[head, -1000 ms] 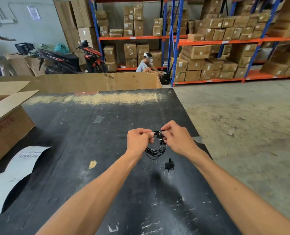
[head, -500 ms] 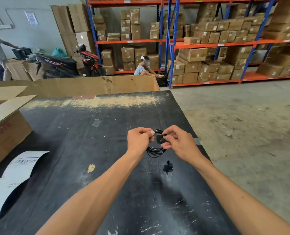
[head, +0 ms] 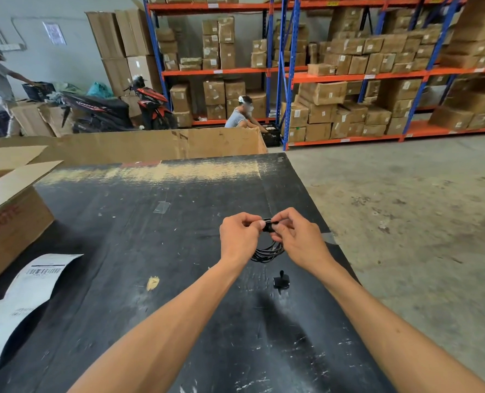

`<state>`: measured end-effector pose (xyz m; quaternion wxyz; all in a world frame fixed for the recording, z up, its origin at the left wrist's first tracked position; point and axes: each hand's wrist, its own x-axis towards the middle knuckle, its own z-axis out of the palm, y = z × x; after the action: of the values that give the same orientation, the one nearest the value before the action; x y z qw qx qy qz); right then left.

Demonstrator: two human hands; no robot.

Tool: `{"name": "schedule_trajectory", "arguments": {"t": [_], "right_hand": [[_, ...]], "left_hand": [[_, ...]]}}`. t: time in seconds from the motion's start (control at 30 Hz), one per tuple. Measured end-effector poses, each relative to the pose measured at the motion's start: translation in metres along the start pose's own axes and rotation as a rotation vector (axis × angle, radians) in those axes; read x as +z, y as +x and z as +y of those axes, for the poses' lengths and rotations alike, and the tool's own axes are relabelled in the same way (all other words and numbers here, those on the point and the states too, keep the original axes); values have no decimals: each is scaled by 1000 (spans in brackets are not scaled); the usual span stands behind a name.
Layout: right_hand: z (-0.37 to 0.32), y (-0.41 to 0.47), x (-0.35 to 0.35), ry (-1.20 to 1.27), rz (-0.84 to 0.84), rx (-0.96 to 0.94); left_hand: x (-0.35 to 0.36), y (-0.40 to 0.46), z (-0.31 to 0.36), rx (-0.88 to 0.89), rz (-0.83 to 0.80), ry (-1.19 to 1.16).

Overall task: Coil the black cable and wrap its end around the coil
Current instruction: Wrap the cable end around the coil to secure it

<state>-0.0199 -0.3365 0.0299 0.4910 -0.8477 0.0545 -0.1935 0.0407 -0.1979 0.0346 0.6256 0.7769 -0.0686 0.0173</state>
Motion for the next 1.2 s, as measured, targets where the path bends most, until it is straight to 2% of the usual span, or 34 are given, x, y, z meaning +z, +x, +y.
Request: {"name": "schedule_trajectory", "arguments": {"t": [0.27,0.43,0.6,0.7,0.73,0.83,0.9,1.0,1.2], "right_hand": [[0,-1,5,-72,42,-4],[0,3,10,-167,85,-26],[-2,7,8,-156,97,-52],[-3,11,3,-80,49,-52],[-4,13,0,-101,27,-72],[-6,19,-12,-404,-6,-252],[-7,22,-18,-503,-55,-317],[-6,27,-25,-432,-149,-268],[-2,33,-34,-13,-329,4]], "left_hand": [[-4,1,0,4,-9,-13],[-3,-2,2,68,-6,-23],[-4,-2,2,120,-20,18],[-7,-1,-2,150,-53,67],[-8,-1,-3,173,-71,91],[-10,-2,-7,259,-144,169],[-11,-3,-8,300,-192,198],[-13,-5,-8,336,-238,192],[-18,-3,-3,339,-308,126]]}}
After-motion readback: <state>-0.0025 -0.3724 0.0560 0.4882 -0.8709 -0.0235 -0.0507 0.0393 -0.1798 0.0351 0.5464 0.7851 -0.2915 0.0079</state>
